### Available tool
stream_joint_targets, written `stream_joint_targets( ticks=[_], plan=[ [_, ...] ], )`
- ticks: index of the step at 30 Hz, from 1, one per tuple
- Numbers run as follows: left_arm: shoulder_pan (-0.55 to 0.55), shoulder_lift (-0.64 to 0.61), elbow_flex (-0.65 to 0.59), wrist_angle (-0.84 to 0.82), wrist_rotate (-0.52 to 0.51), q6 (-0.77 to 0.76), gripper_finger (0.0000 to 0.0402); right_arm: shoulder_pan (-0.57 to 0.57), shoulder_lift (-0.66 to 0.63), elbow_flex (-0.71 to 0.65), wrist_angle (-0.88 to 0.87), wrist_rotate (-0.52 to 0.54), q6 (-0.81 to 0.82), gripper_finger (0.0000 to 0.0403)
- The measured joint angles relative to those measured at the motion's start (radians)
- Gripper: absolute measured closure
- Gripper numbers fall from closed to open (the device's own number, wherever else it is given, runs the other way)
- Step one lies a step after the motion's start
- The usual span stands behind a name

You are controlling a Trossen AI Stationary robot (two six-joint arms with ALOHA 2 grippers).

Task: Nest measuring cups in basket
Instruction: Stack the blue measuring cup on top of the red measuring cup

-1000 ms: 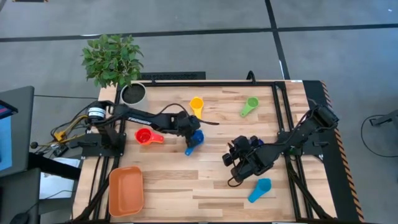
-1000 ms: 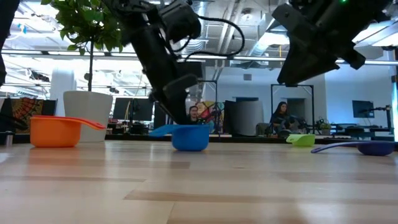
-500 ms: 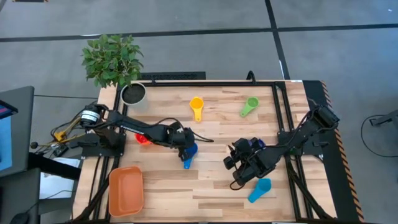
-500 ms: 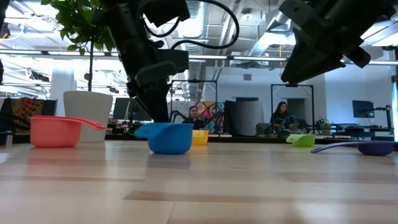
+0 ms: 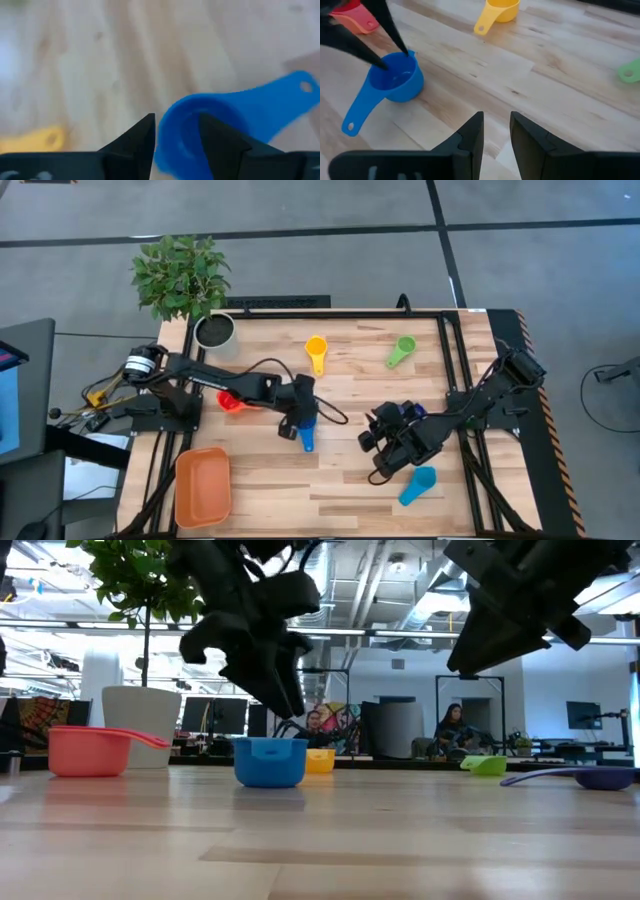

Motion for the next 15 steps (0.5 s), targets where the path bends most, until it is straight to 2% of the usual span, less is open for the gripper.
stream_joint_targets(
  ticks=[7,11,15],
  plan=[
    [0.070,0.007,0.000,-0.003,0.052,0.120,0.0260,0.001,0.000,0.000,0.023,-0.018,-0.003,0.0284],
    [0.111,0.025,0.001,0.000,0.201,0.136,0.0260,0.000,0.000,0.000,0.022,-0.017,-0.003,0.0284],
    [0.124,0.059,0.000,-0.006,0.244,0.142,0.0260,0.000,-0.001,0.000,0.023,-0.018,-0.010,0.0284]
  ],
)
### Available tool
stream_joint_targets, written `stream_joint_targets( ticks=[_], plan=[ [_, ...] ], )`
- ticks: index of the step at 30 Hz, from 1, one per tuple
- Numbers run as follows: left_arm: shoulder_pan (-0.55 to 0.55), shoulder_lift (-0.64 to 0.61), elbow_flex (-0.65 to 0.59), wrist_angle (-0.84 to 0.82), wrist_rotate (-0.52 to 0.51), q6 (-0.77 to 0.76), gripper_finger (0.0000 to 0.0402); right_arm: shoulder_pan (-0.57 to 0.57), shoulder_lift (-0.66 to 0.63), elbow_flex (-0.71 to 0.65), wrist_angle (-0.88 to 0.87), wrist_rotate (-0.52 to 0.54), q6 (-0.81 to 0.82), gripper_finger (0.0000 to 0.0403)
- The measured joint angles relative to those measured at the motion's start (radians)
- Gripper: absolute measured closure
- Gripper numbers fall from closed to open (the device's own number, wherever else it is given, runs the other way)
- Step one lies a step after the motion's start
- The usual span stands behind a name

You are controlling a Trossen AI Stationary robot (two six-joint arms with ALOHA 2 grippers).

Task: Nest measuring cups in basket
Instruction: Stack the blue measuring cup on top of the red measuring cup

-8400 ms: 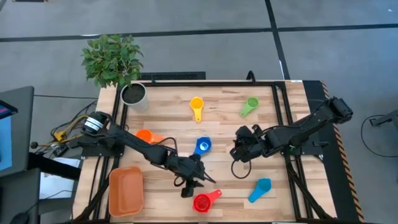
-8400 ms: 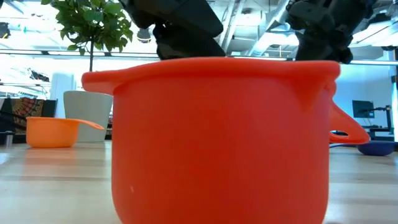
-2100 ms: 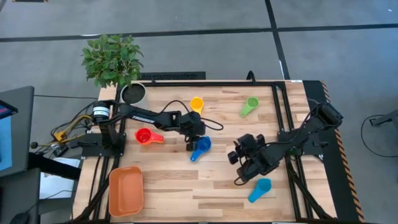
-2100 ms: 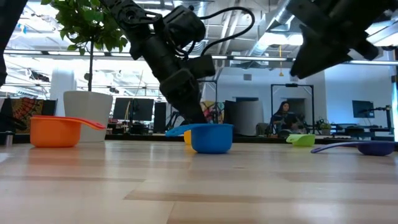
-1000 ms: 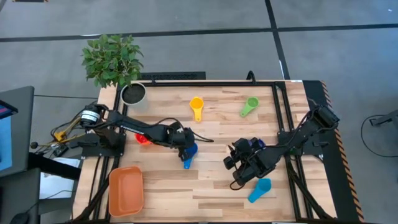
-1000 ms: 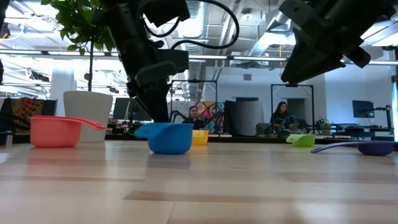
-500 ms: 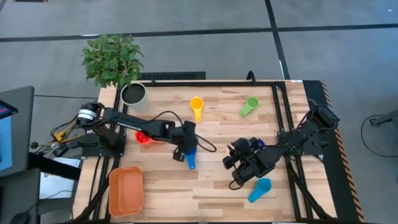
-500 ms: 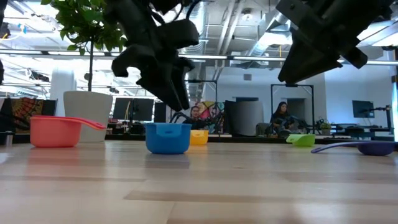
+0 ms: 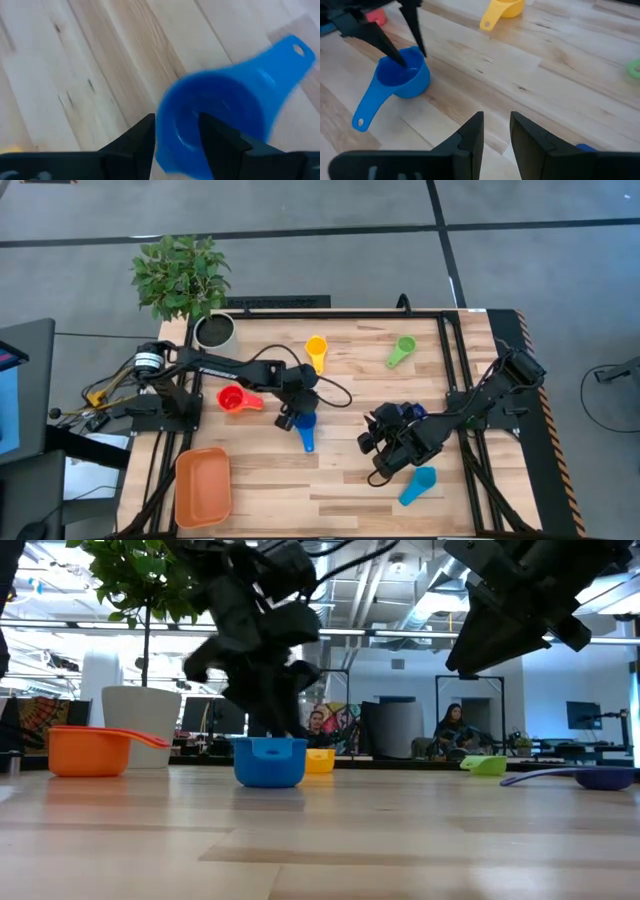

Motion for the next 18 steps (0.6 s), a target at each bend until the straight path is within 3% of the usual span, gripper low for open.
stream_joint_targets(
  ticks=[7,15,18],
  plan=[
    [0.001,0.028,0.000,-0.009,-0.072,-0.016,0.0275,-0.001,0.000,0.000,-0.012,0.001,-0.009,0.0284],
    [0.009,0.028,0.000,-0.017,-0.088,-0.109,0.0388,-0.002,0.000,0.000,-0.021,0.002,-0.009,0.0284],
    [0.009,0.027,0.000,-0.023,-0.098,-0.184,0.0390,-0.002,0.000,0.000,-0.021,0.002,-0.010,0.0284]
  ],
)
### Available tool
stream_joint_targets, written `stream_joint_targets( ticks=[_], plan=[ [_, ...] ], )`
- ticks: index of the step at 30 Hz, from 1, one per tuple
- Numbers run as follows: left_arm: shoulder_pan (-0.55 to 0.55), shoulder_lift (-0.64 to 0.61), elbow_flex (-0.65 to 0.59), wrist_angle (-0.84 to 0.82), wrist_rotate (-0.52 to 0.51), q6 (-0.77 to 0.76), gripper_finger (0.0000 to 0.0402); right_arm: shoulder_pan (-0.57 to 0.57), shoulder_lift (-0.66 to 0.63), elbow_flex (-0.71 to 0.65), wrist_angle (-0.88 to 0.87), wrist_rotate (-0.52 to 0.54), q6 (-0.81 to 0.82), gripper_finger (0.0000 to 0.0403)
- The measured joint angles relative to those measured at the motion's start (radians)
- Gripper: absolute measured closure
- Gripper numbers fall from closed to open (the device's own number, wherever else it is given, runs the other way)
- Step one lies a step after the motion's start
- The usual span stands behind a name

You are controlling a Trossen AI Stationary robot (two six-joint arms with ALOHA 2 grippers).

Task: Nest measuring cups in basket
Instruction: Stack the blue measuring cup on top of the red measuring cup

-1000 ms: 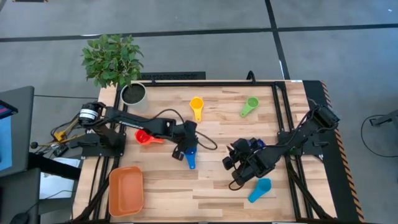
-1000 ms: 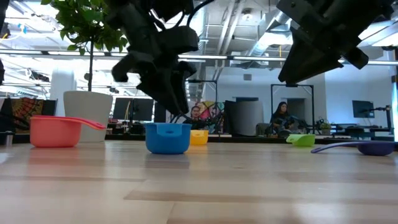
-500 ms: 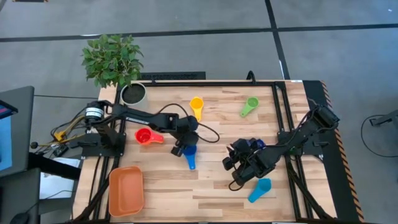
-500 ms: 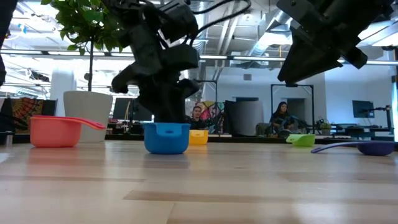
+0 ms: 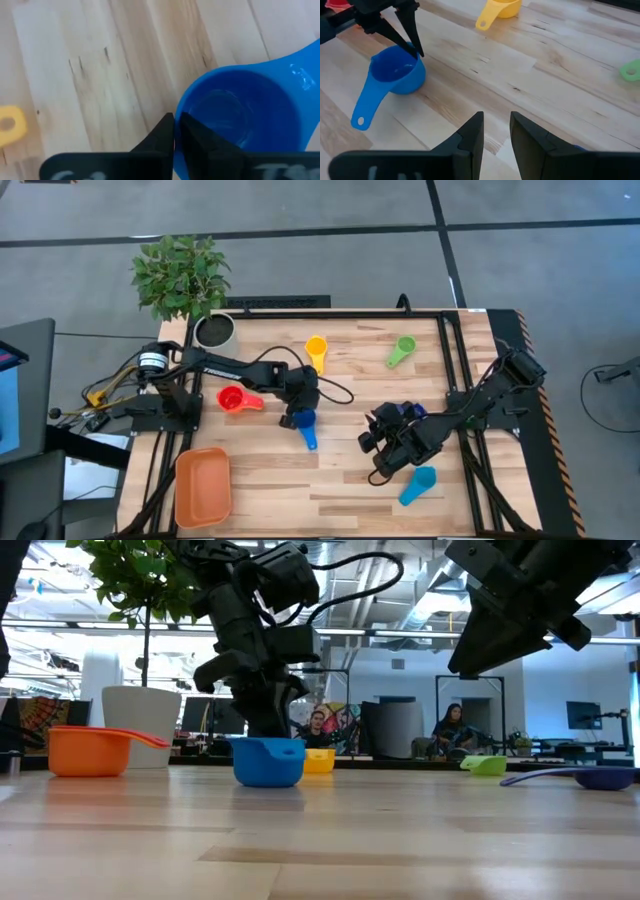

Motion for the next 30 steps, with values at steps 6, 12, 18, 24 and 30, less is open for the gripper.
stream_joint_targets(
  ticks=[6,12,18,24,30],
  plan=[
    [0.000,-0.050,0.000,-0.069,-0.023,-0.169,0.0396,0.001,0.000,0.000,-0.003,0.001,0.000,0.0284],
    [0.000,-0.212,-0.014,-0.226,-0.156,-0.291,0.0398,0.002,0.000,0.000,-0.006,-0.002,0.001,0.0284],
    [0.000,-0.473,-0.124,-0.324,-0.283,-0.444,0.0400,0.002,0.000,0.000,-0.005,-0.001,0.001,0.0284],
    [0.000,-0.761,-0.268,-0.500,-0.448,-0.750,0.0400,-0.006,0.000,0.000,-0.009,0.005,-0.001,0.0284],
    [0.000,-0.984,-0.395,-0.565,-0.457,-0.974,0.0401,-0.051,0.000,0.000,-0.001,0.007,-0.069,0.0284]
  ],
)
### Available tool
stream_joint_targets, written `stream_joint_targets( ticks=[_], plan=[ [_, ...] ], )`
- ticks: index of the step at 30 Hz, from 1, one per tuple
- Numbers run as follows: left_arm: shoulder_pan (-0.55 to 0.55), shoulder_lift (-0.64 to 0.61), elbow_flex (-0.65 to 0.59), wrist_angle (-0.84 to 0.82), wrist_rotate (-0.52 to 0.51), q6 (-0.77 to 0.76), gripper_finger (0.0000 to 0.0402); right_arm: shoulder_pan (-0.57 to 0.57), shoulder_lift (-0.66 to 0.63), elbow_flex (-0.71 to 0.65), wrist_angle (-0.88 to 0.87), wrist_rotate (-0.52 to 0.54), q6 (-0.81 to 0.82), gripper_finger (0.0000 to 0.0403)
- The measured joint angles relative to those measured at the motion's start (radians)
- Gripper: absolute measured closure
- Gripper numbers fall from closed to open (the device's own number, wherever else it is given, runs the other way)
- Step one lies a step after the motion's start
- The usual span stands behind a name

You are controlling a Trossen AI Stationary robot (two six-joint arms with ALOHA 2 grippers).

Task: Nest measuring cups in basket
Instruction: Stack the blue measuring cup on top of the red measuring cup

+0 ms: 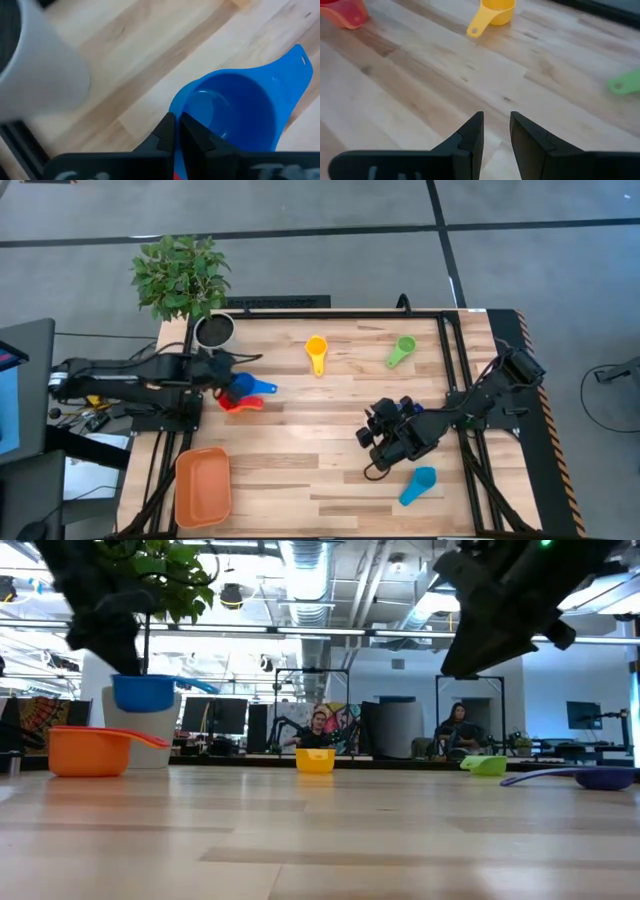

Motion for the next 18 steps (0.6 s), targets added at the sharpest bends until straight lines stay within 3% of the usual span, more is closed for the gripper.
stream_joint_targets(
  ticks=[7,18],
  plan=[
    [0.000,-0.115,-0.076,-0.072,0.011,-0.104,0.0400,-0.038,0.000,0.000,0.026,-0.028,-0.083,0.0284],
    [0.000,-0.116,-0.162,-0.093,0.088,-0.159,0.0400,-0.071,0.000,0.000,0.025,-0.029,-0.117,0.0284]
  ],
)
